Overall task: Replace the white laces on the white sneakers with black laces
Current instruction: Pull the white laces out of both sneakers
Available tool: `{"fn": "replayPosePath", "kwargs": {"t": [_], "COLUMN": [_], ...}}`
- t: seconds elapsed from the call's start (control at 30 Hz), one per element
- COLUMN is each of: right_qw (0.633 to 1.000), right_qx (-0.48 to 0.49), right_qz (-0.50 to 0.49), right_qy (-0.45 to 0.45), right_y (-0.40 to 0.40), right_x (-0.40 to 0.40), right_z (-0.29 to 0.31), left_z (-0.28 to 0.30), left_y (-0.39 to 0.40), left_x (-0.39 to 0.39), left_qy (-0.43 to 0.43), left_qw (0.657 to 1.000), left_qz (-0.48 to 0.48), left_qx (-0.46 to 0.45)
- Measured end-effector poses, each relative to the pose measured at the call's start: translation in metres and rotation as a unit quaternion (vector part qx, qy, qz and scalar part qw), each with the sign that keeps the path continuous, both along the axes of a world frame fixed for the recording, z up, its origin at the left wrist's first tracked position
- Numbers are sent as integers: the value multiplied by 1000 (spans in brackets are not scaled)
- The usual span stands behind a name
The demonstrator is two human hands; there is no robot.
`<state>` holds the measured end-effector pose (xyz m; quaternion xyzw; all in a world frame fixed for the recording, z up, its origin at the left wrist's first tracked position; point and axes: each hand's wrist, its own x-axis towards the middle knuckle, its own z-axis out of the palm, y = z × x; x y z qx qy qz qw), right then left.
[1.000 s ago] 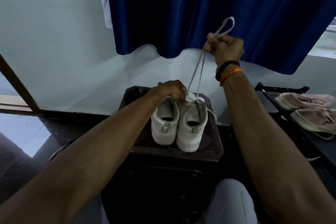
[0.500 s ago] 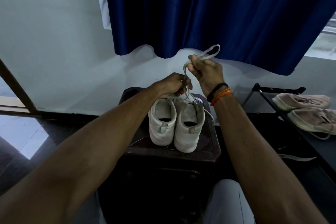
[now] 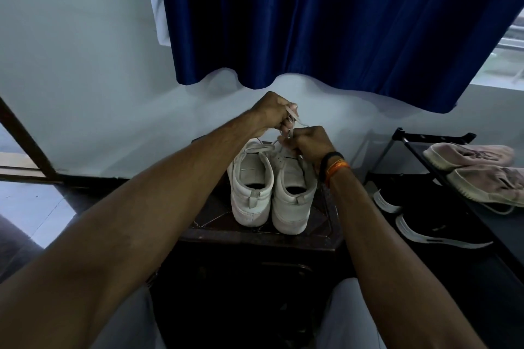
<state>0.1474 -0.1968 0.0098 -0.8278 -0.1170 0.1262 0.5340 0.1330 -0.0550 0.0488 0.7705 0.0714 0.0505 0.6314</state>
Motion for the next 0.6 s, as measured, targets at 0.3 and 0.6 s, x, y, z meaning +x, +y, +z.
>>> {"fn": "replayPosePath", "kwargs": {"t": [0.3, 0.6], "right_qw": [977, 987], "right_qx": [-150, 29], "right_qz": [-58, -133], "right_qy": [-139, -84], "right_y": [7, 0], "right_x": [-1, -2], "right_z": [-1, 14], "left_z": [16, -20], "left_y": [-6, 6], "left_x": [0, -14], "left_qy": [-29, 135], "left_qw": [999, 962], "left_qz": [-20, -80], "left_qx": [-11, 223]}}
